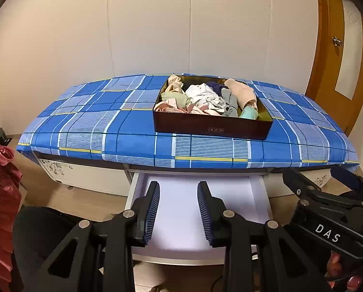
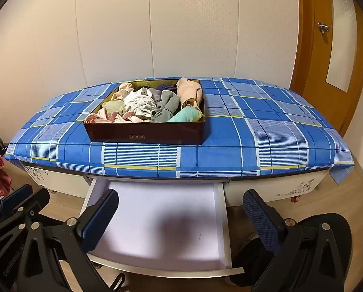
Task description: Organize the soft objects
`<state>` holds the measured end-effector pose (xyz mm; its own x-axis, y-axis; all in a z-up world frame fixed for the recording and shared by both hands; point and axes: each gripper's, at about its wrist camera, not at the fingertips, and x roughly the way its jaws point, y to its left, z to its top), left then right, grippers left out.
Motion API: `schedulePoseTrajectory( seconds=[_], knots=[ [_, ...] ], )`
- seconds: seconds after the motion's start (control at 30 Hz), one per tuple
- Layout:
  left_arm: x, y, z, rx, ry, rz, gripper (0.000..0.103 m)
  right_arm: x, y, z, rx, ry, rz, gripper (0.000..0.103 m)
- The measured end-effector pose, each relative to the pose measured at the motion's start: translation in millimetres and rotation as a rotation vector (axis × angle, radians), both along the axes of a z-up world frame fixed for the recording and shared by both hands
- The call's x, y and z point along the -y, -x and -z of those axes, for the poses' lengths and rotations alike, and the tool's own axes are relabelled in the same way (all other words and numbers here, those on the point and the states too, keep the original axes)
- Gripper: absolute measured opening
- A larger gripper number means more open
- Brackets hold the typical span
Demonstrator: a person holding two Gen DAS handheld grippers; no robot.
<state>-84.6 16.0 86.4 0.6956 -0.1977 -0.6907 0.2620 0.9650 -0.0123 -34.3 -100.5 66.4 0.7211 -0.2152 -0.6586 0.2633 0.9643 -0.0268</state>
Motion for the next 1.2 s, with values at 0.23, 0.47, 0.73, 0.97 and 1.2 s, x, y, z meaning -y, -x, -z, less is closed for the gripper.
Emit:
schedulePoseTrajectory(
  seconds=[0.23, 0.47, 0.73, 0.97, 1.2],
  knots=[
    [1.2, 1.3, -0.1, 0.008, -0.016, -0.002, 0.032, 1.9, -0.3, 0.5, -0.003, -0.008, 0.003, 0.103],
    [1.6, 0.6, 1.4, 0.000, -0.016, -0.006, 0.032, 0.5, -0.3, 2.1, -0.008, 0.000, -0.001, 0.103],
    [1.7, 0.3, 2.6, -0.006, -0.017, -0.007, 0.032, 2.7, -0.6, 3.2, -0.011, -0.007, 0.003, 0.103],
    [4.5, 1.8, 2.5, -0.002, -0.028, 0.003, 0.032, 2.1, -0.5, 2.2, -0.010, -0.005, 0.004, 0.103],
    [5.1, 2.1, 3.1, 0.000, -0.034, 0.002, 0.032, 2.1, 0.0, 1.2, -0.006, -0.007, 0.001, 0.103]
  ],
)
